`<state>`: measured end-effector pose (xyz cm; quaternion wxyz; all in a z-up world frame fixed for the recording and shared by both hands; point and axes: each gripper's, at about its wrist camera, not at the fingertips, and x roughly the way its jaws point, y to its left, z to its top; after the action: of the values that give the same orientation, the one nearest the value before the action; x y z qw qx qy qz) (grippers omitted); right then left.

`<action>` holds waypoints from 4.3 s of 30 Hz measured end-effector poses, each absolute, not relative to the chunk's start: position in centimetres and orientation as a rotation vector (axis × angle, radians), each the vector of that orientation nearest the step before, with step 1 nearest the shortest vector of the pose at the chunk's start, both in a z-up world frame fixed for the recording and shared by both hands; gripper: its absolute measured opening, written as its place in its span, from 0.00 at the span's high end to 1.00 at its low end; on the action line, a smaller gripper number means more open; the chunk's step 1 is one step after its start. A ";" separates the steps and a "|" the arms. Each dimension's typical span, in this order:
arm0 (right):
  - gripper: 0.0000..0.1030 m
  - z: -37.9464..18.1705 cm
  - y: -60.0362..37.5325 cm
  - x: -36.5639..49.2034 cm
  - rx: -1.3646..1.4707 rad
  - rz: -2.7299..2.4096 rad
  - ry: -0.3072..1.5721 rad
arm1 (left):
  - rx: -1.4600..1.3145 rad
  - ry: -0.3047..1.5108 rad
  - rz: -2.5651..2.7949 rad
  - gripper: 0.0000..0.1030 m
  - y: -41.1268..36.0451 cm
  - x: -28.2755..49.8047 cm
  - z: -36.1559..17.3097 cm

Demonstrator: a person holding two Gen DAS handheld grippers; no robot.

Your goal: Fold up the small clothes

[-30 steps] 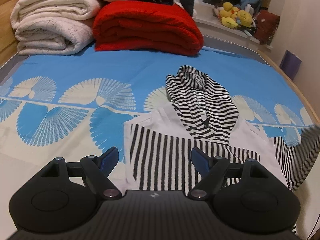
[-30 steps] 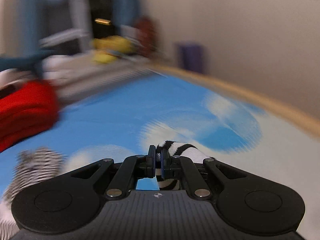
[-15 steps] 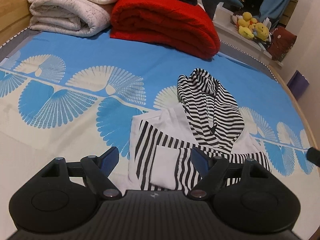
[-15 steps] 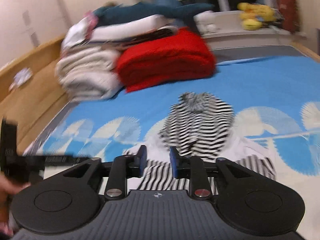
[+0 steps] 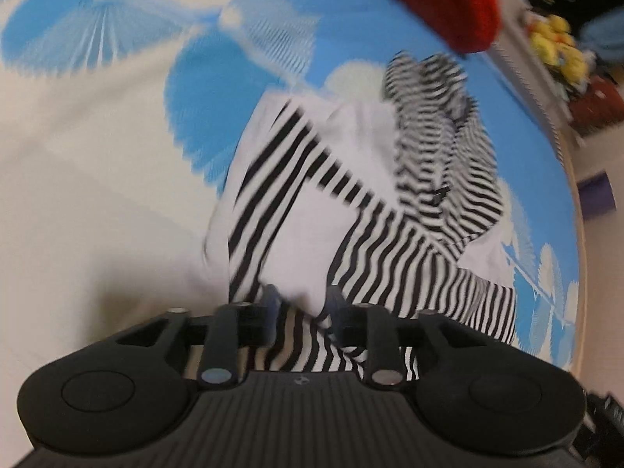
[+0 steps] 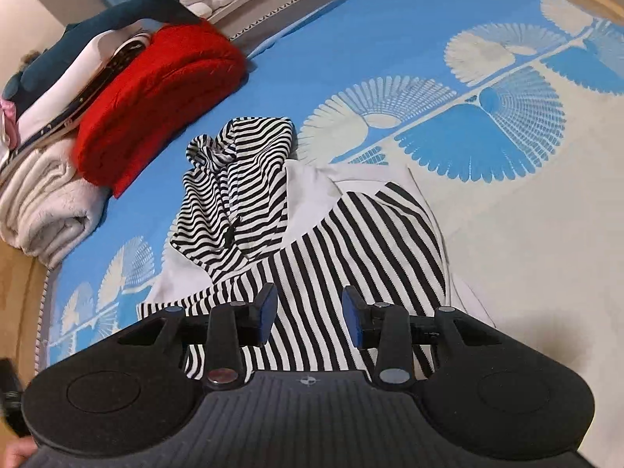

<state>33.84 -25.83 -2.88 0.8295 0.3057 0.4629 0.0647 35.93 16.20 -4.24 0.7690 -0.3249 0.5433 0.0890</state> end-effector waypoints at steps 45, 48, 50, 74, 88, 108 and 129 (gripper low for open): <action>0.64 -13.7 -27.5 33.6 0.578 -0.086 1.274 | -0.428 1.304 0.248 0.71 15.1 35.2 -6.3; 0.62 -11.4 -26.8 33.6 0.522 -0.062 1.203 | -0.336 1.250 0.254 0.70 14.7 35.2 -4.8; 0.62 -9.6 -26.3 33.5 0.487 -0.025 1.145 | -0.276 1.181 0.242 0.68 14.3 35.1 -2.9; 0.58 -2.7 -22.8 36.1 0.107 0.052 0.851 | -0.187 0.955 0.216 0.56 12.3 36.9 2.0; 0.58 -2.8 -23.9 36.8 0.091 0.040 0.853 | -0.148 0.911 0.245 0.55 11.6 38.4 2.7; 0.62 -1.2 -26.1 37.7 0.069 0.114 0.843 | -0.044 0.711 0.200 0.83 11.4 48.6 7.4; 0.69 -2.9 -31.8 40.3 0.053 -0.062 0.882 | -0.091 0.951 0.170 0.55 6.6 76.3 -5.1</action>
<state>40.35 -31.77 -2.91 0.9035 0.0258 0.4268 -0.0299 76.30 6.59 -5.12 0.8847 -0.0438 0.4569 0.0819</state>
